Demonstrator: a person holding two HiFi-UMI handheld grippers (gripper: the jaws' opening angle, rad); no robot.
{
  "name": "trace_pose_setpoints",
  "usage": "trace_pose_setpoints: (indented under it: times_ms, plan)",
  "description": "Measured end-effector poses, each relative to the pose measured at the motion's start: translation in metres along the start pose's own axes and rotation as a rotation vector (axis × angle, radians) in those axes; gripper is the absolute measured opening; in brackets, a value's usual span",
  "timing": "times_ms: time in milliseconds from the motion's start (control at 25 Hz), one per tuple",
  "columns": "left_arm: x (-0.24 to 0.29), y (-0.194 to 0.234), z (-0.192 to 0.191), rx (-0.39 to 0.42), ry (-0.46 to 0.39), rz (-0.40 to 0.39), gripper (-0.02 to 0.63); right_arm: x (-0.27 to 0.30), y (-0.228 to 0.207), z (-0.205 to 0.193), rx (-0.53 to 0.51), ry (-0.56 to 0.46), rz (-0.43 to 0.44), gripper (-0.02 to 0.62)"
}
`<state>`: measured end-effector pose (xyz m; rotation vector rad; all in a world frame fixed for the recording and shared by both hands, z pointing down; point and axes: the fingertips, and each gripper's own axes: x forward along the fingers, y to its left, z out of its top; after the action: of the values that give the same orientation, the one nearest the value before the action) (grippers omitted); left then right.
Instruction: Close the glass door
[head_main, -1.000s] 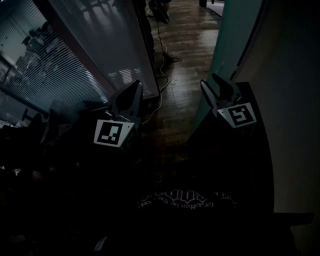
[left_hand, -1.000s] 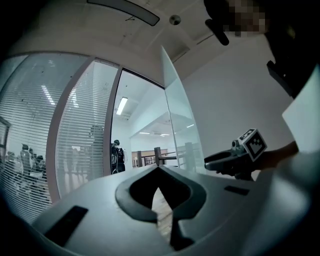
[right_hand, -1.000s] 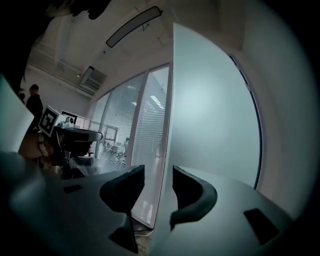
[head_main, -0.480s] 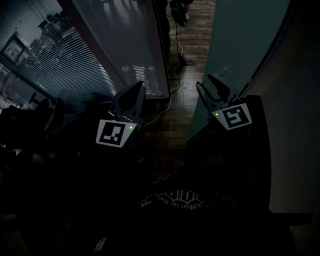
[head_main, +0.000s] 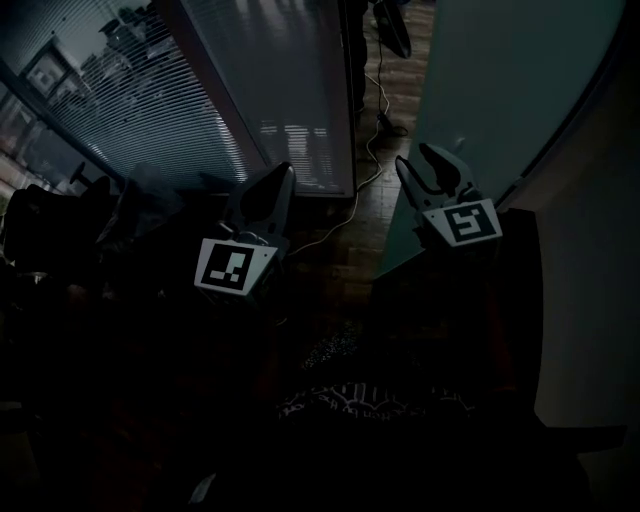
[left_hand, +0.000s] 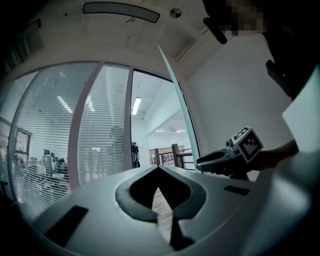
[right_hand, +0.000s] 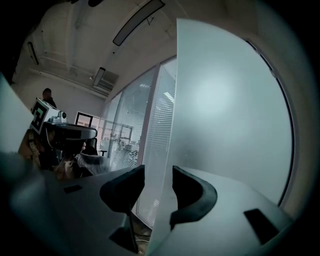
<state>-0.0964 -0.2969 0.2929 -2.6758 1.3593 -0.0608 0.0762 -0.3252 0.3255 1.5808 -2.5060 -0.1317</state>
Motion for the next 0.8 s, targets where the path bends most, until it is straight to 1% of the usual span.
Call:
trace_pose_setpoints:
  times_ms: [280, 400, 560, 800]
  plan:
    - [0.016, 0.038, -0.011, -0.012, 0.015, 0.02, -0.009, 0.04, -0.003, 0.004, -0.011, 0.004, -0.003, 0.163]
    - [0.028, 0.058, -0.011, -0.009, 0.01, 0.015, -0.009, 0.057, 0.0, 0.006, -0.014, 0.015, -0.002, 0.163]
    - [0.049, 0.085, -0.006, 0.006, 0.001, 0.003, -0.009, 0.08, -0.009, 0.008, -0.014, 0.019, -0.03, 0.163]
    - [0.071, 0.117, -0.002, 0.018, -0.022, -0.013, -0.009, 0.109, -0.013, 0.01, -0.009, 0.018, -0.046, 0.163]
